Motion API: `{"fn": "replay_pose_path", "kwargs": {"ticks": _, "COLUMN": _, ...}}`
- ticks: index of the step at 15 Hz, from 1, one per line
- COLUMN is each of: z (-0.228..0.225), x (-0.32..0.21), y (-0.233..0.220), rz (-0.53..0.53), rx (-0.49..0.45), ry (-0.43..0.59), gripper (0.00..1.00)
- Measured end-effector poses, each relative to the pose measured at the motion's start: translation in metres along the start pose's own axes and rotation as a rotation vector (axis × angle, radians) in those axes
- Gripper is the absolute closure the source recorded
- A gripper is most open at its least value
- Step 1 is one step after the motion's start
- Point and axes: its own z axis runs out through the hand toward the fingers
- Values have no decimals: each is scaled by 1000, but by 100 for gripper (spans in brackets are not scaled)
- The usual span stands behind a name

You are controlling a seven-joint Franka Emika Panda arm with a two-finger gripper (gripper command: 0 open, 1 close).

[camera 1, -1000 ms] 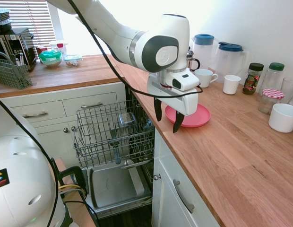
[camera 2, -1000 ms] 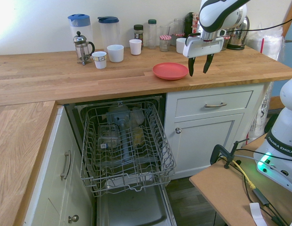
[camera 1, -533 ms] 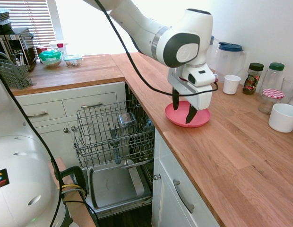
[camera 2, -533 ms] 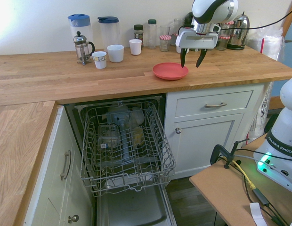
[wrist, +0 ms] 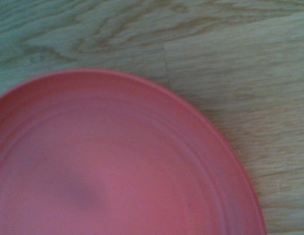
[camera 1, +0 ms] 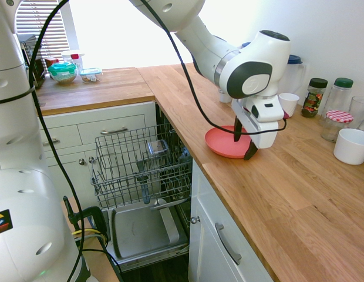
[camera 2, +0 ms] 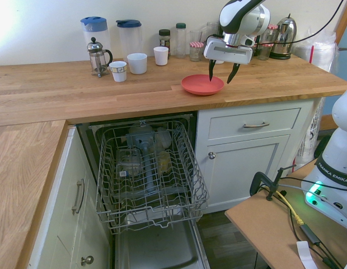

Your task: Put the plate in the dishwasher

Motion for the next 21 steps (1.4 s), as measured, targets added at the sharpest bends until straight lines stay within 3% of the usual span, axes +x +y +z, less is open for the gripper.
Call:
{"fn": "replay_pose_path", "kwargs": {"ticks": 4, "z": -4, "x": 21, "y": 2, "rz": -16, "rx": 38, "ry": -46, "gripper": 0}}
{"fn": "replay_pose_path", "kwargs": {"ticks": 11, "z": 8, "x": 28, "y": -6, "rz": -52, "rx": 22, "ry": -88, "gripper": 0}}
{"fn": "replay_pose_path", "kwargs": {"ticks": 12, "z": 9, "x": 29, "y": -7, "rz": -54, "rx": 20, "ry": -92, "gripper": 100}}
{"fn": "replay_pose_path", "kwargs": {"ticks": 21, "z": 19, "x": 31, "y": -13, "rz": -74, "rx": 15, "ry": -122, "gripper": 100}}
